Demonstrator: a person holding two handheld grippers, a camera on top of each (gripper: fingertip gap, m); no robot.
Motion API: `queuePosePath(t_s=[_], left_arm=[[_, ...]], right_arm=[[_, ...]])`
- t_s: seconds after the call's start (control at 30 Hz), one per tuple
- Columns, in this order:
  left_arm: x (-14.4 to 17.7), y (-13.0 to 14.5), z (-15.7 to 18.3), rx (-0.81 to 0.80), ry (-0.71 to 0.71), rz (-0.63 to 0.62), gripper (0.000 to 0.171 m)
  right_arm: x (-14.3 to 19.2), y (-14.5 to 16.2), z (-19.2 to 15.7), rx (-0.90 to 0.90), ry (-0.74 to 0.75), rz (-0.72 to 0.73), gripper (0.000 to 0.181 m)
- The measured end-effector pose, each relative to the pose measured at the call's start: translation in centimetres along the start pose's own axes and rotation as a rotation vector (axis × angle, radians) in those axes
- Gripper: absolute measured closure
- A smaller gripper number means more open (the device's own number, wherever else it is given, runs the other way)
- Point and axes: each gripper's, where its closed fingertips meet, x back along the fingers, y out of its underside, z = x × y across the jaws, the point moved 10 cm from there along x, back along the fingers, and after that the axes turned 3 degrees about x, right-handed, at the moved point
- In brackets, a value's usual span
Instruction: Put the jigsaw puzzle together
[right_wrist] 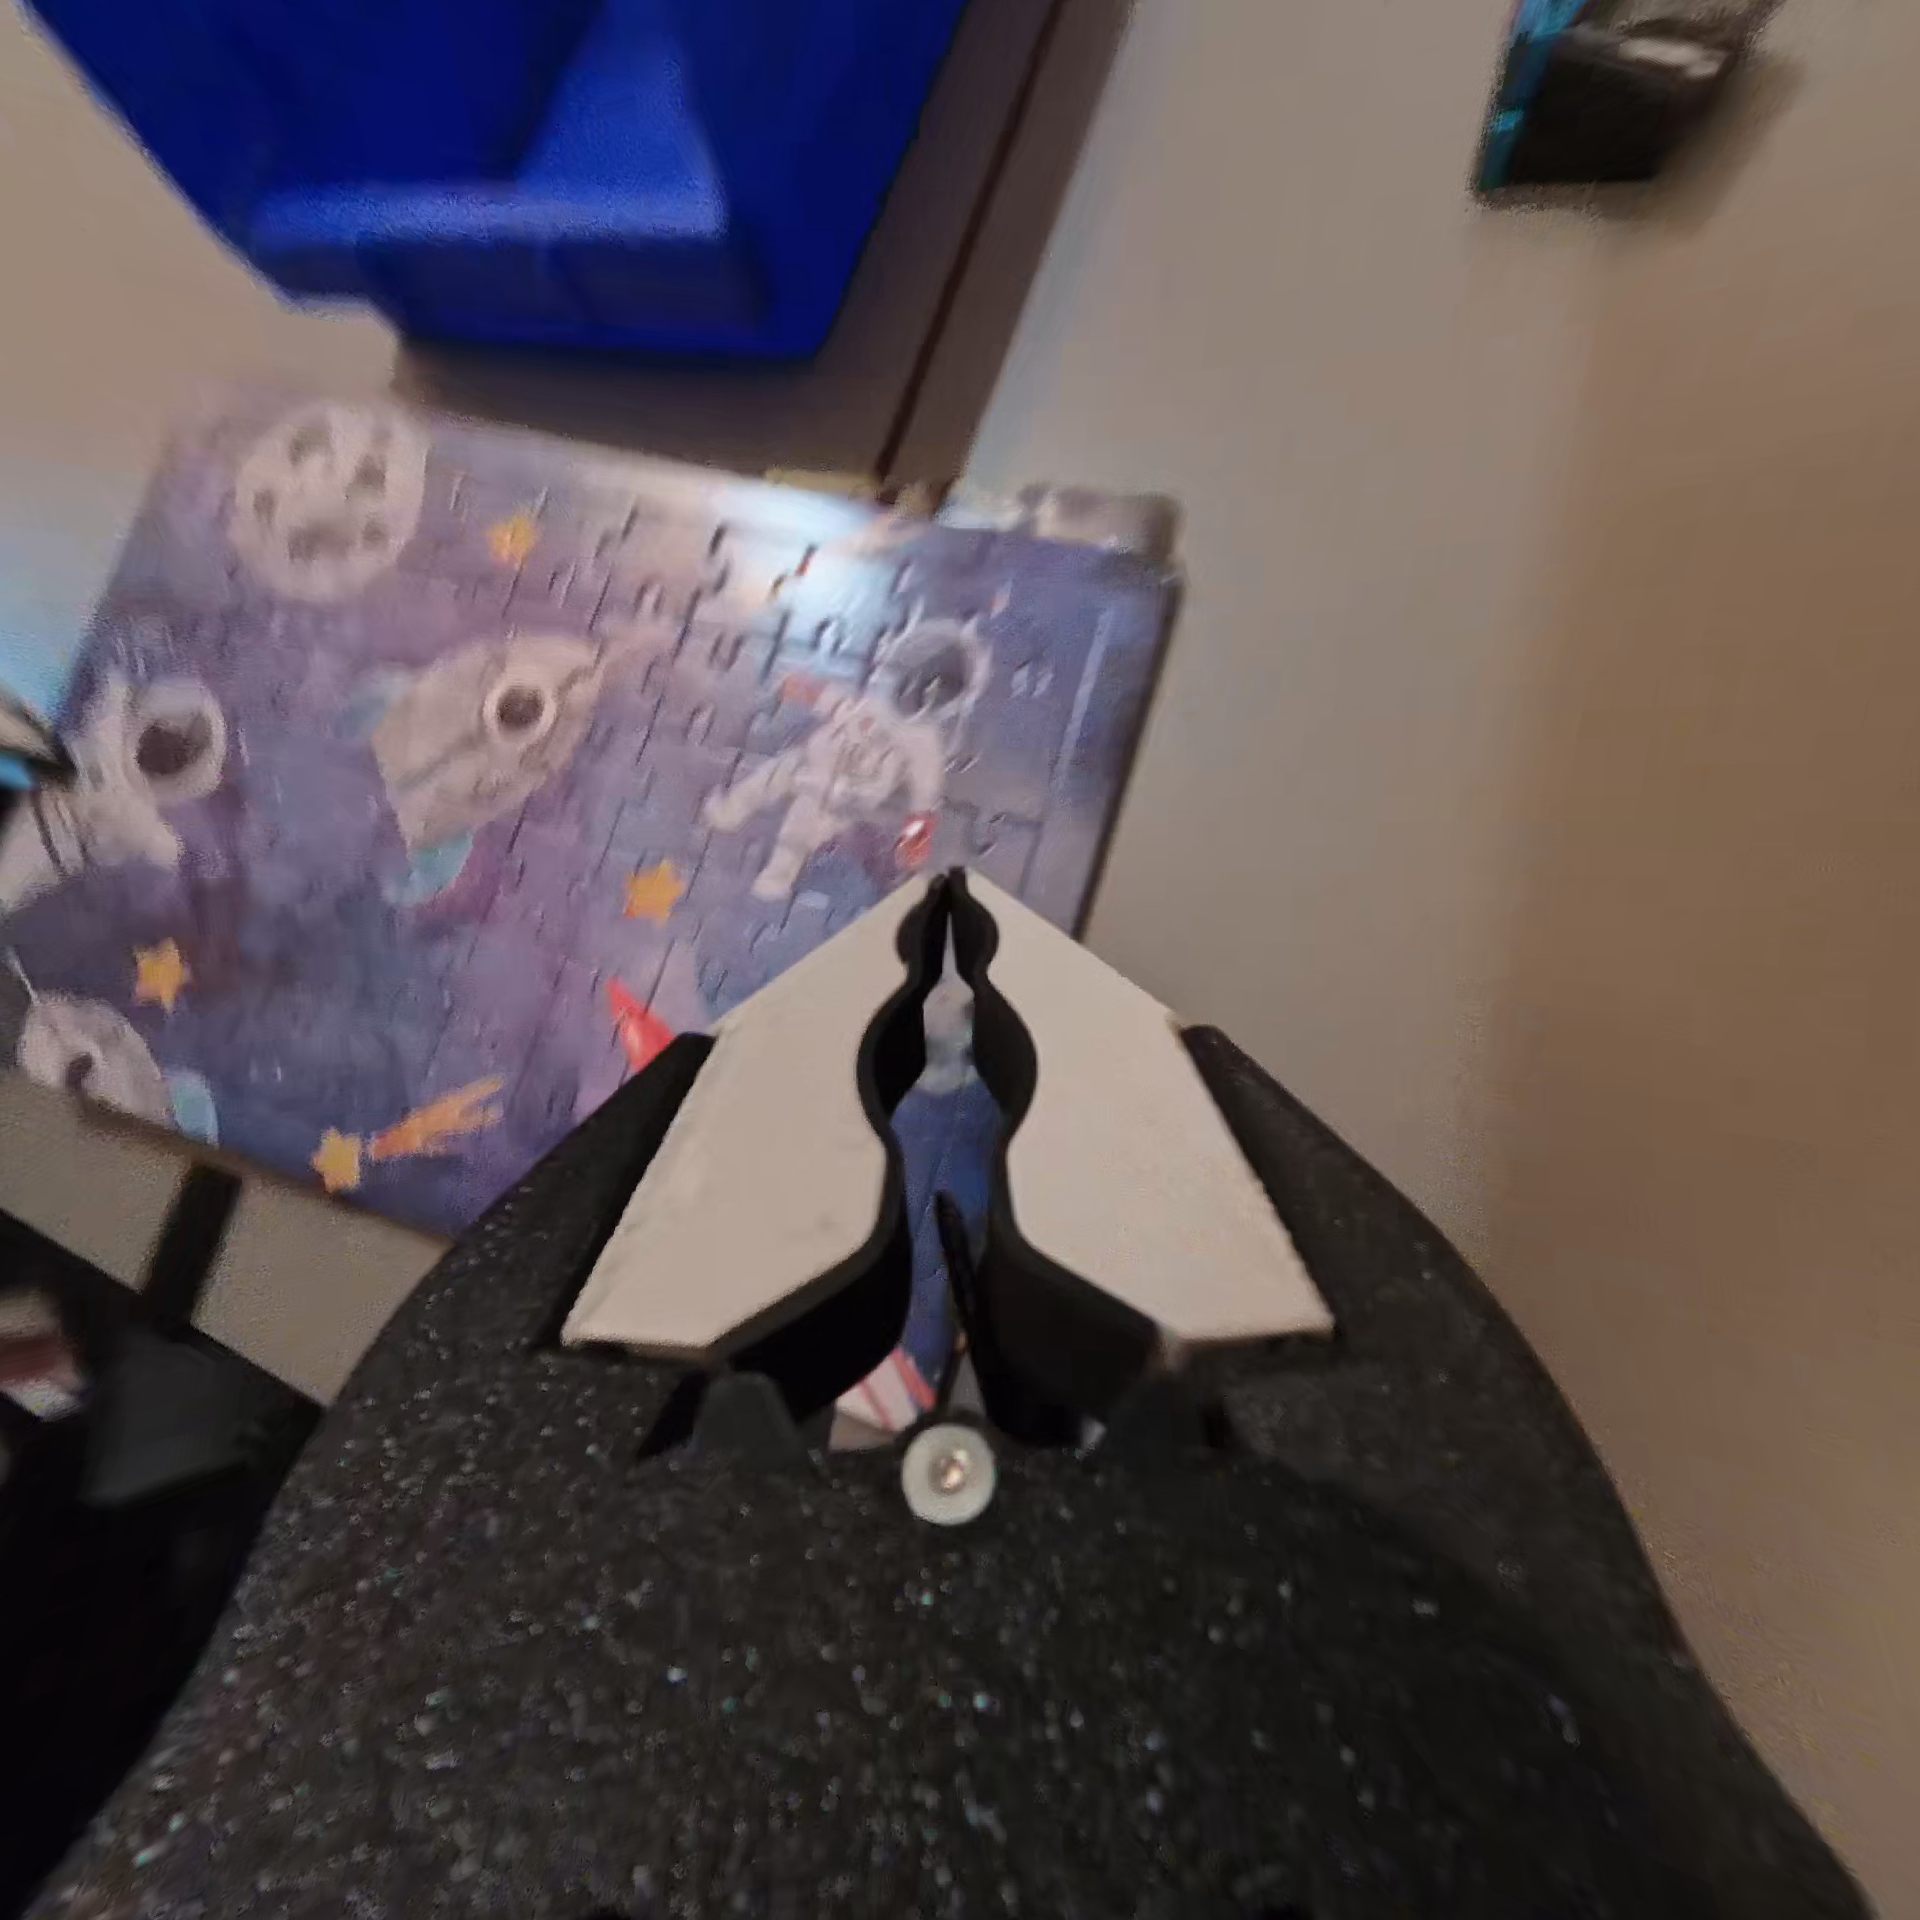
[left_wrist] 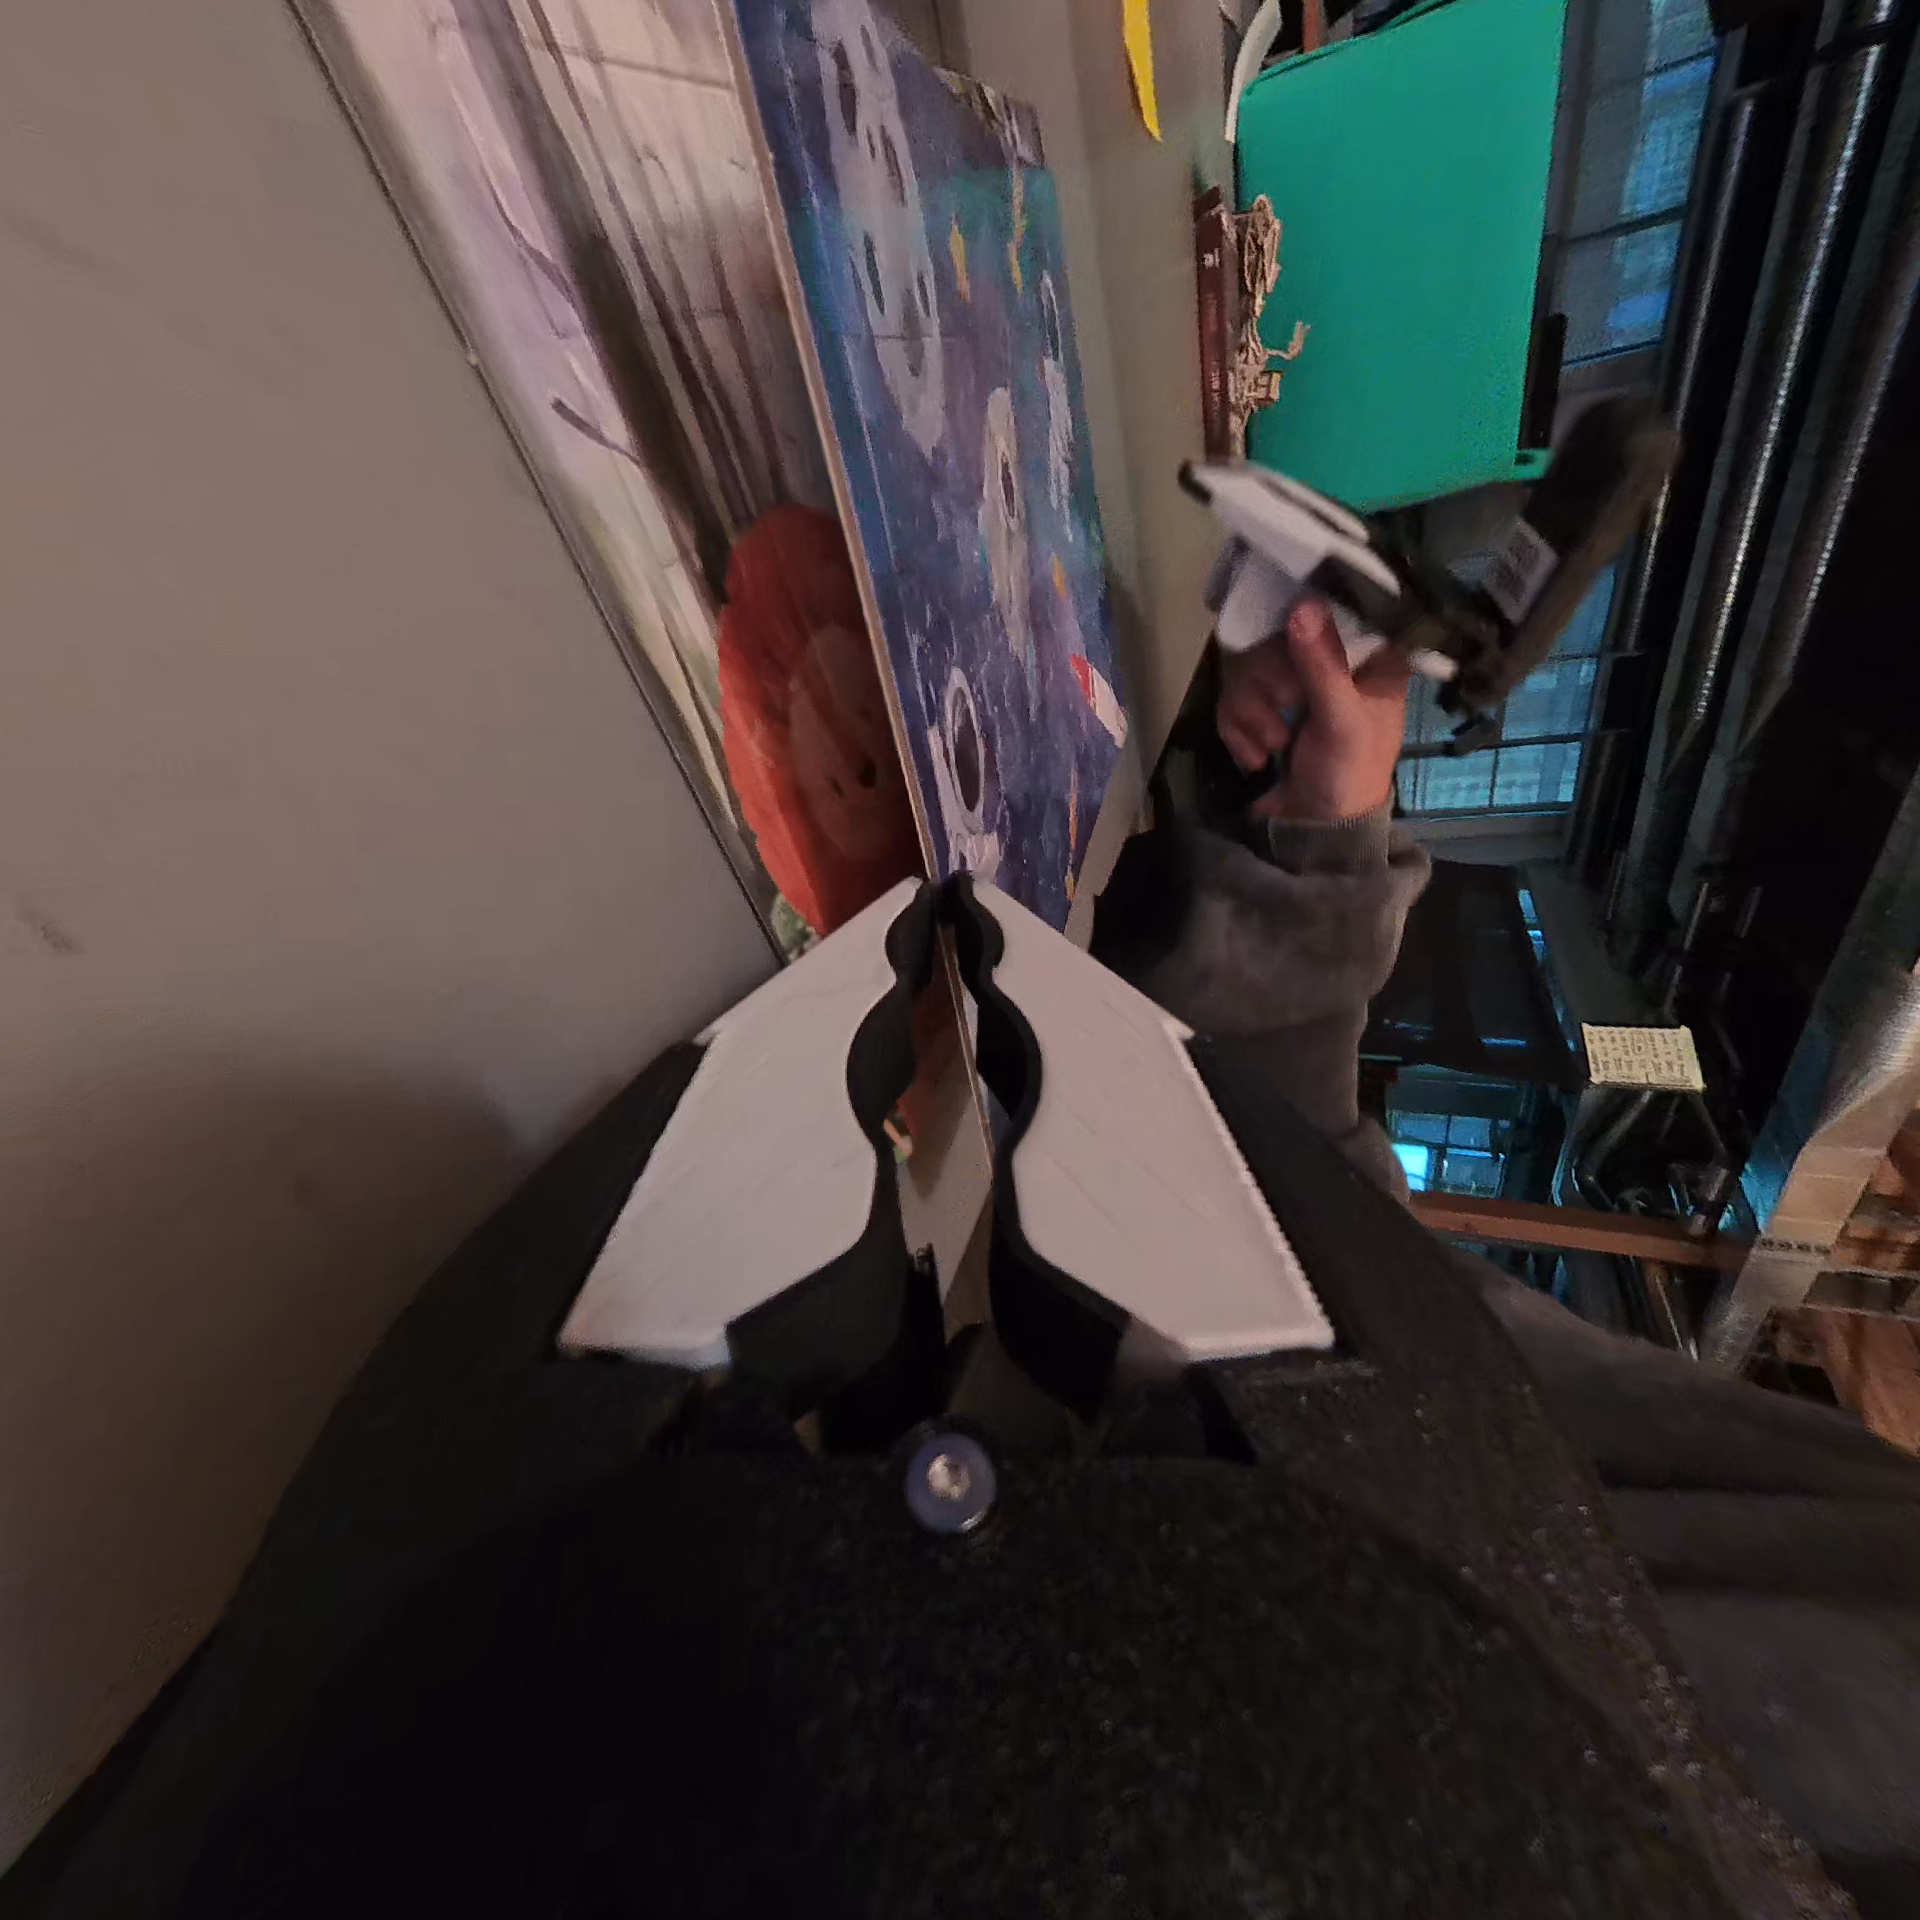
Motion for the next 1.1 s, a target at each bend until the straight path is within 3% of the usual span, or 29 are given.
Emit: queuePosePath(t_s=[0.07, 0.23, 0.37, 0.5, 0.7, 0.8, 0.87, 0.97, 1.1], left_arm=[[0.1, -0.2, 0.0, -0.014, -0.015, 0.015, 0.169], [-0.2, -0.5, -0.6, 0.001, -0.026, 0.028, 0.169], [-0.3, -0.4, -0.8, 0.002, -0.047, 0.018, 0.168], [-0.3, -0.4, -1.4, 0.012, -0.101, 0.019, 0.166], [2.8, -0.1, 0.5, -0.201, -0.248, 0.173, 0.154], [1.1, 0.0, 1.7, -0.447, -0.334, 0.037, 0.171], [-0.7, 0.4, 2.3, -0.555, -0.381, -0.068, 0.171], [-2.5, 1.3, 1.9, -0.652, -0.468, -0.182, 0.171], [-3.1, 2.1, 1.9, -0.705, -0.501, -0.197, 0.171]], right_arm=[[0.3, 1.1, -2.3, 0.132, 0.076, -0.063, 0.181], [2.8, 4.6, -7.0, 0.211, 0.115, -0.036, 0.181], [1.4, 7.2, -7.4, 0.183, 0.142, -0.083, 0.181], [1.1, 7.1, -7.2, 0.188, 0.141, -0.069, 0.181], [0.7, 6.1, -6.9, 0.228, 0.128, -0.103, 0.181], [1.3, 5.0, -6.5, 0.208, 0.09, -0.034, 0.181], [1.4, 4.4, -5.5, 0.176, 0.131, -0.028, 0.181], [0.3, 4.9, -4.7, 0.184, 0.171, -0.096, 0.181], [-0.4, 4.8, -4.4, 0.195, 0.18, -0.077, 0.181]])
